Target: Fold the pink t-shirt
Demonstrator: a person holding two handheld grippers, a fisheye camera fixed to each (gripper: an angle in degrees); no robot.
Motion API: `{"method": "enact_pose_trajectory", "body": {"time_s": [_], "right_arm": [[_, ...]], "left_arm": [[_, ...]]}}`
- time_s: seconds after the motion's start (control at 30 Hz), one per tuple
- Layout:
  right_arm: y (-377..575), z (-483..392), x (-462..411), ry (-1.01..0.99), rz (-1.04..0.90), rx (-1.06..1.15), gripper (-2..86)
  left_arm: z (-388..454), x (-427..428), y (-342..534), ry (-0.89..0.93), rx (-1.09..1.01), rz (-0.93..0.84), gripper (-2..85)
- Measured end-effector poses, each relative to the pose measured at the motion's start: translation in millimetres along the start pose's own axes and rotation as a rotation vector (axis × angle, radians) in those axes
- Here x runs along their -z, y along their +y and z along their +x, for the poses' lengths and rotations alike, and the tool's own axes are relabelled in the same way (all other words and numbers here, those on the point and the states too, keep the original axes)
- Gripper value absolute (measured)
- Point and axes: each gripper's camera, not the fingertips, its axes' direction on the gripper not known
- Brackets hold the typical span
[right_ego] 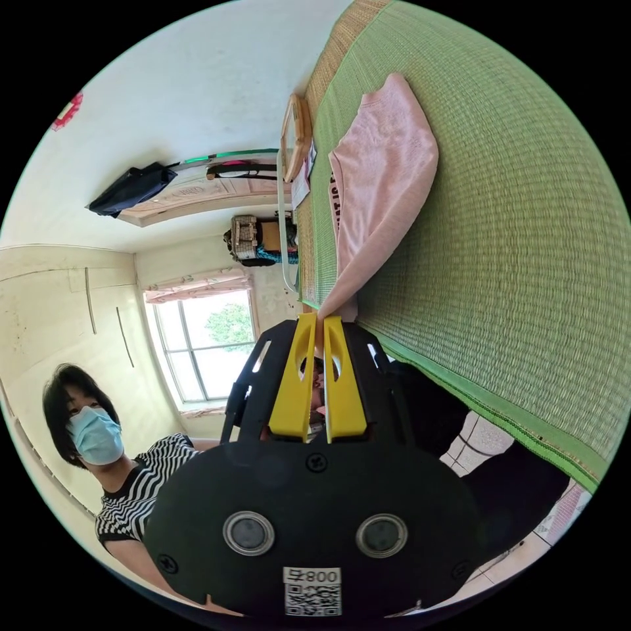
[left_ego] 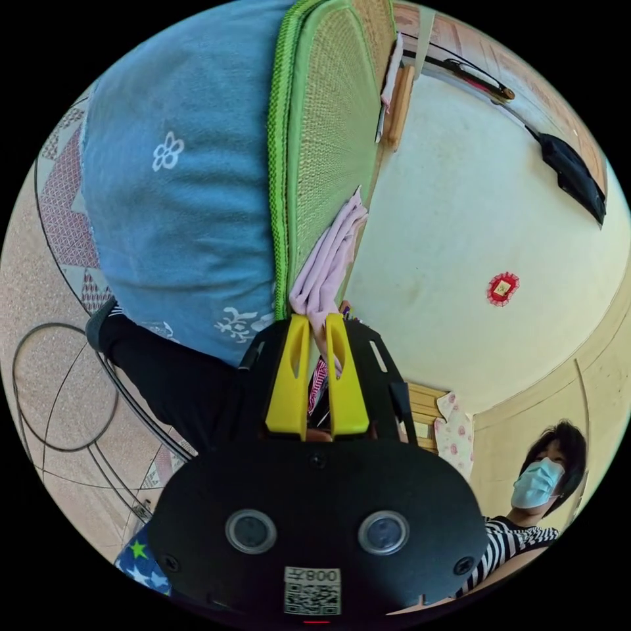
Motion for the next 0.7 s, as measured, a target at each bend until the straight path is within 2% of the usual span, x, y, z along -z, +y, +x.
{"method": "enact_pose_trajectory", "body": {"time_s": [0.2,0.43,0.7], "right_arm": [[29,-5,6,0.025,-0.001,-0.027,1.4],[82,-9,27,0.055,0.002,-0.072,1.4],[163,-30,57,0.019,0.007,-0.074,1.5]], "left_arm": [[5,-5,13,-0.023,-0.04,-0.001,2.7],[25,-22,49,-0.046,-0.164,-0.094,2.4],[33,-52,106,0.007,-0.254,-0.171,2.2]]}}
